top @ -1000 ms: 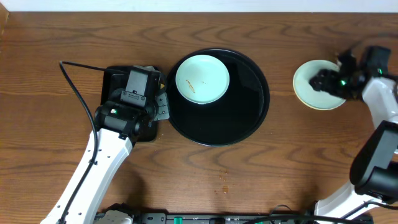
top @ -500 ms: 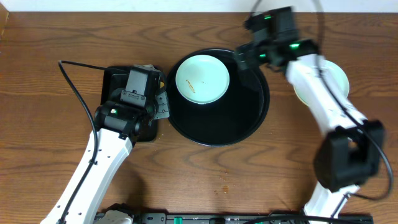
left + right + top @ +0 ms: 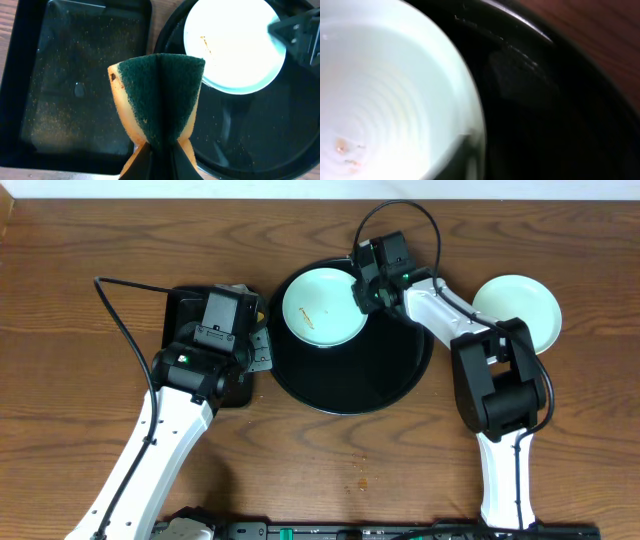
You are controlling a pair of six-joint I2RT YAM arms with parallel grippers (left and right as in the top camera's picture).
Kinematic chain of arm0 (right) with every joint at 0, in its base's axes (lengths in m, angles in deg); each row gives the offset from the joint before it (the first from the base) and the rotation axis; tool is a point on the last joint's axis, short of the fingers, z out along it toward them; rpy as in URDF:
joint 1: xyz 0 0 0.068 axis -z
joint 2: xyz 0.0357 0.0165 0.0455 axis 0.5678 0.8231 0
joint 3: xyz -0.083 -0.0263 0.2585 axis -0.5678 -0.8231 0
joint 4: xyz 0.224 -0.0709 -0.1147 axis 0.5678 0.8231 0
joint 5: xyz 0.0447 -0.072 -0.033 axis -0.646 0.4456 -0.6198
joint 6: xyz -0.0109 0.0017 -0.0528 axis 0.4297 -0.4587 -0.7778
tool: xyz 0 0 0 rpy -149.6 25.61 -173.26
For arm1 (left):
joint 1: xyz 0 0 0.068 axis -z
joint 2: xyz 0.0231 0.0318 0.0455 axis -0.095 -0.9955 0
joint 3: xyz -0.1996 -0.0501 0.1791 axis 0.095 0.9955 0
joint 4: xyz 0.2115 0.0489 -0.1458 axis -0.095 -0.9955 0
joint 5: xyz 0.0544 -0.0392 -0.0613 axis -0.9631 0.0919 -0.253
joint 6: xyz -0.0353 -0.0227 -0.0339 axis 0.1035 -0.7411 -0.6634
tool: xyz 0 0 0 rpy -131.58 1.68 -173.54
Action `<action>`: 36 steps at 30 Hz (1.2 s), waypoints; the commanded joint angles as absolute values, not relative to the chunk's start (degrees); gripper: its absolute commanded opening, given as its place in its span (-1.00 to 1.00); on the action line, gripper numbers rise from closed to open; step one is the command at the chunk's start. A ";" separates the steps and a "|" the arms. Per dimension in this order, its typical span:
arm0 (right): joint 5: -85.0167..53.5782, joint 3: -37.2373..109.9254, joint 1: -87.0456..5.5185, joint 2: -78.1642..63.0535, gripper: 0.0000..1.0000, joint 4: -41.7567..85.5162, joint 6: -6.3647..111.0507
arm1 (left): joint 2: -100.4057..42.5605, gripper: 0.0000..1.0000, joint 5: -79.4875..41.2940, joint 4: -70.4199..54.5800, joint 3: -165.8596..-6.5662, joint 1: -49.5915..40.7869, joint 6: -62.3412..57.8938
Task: Clean dirty plates on tray and stack at the side
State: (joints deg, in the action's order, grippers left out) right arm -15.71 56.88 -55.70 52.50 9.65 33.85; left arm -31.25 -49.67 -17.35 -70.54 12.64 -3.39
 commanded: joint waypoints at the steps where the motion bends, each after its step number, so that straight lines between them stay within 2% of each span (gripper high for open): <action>1: -13.85 57.03 -55.79 51.88 -0.98 11.90 34.40 | -31.40 -0.84 -50.33 -17.46 -70.78 12.46 -2.67; 7: -5.35 57.03 -55.53 47.40 -0.98 22.81 40.19 | -32.02 -0.84 -47.16 -15.89 -70.78 12.50 -2.67; 15: -3.01 55.52 -55.57 46.07 -0.98 38.24 50.05 | -39.03 -0.84 -39.34 -7.01 -70.78 15.80 -4.20; 22: -3.67 54.10 -55.57 46.07 -0.97 42.48 56.12 | -48.19 -0.84 -32.23 4.24 -70.78 21.64 -4.27; 27: -3.67 54.10 -55.57 46.07 -0.98 44.60 59.23 | -53.68 -0.85 -32.15 12.13 -70.78 25.05 -8.60; 36: -4.12 54.10 -55.57 46.07 -0.98 43.44 60.30 | -60.93 -0.85 -32.19 15.30 -70.78 27.52 -11.52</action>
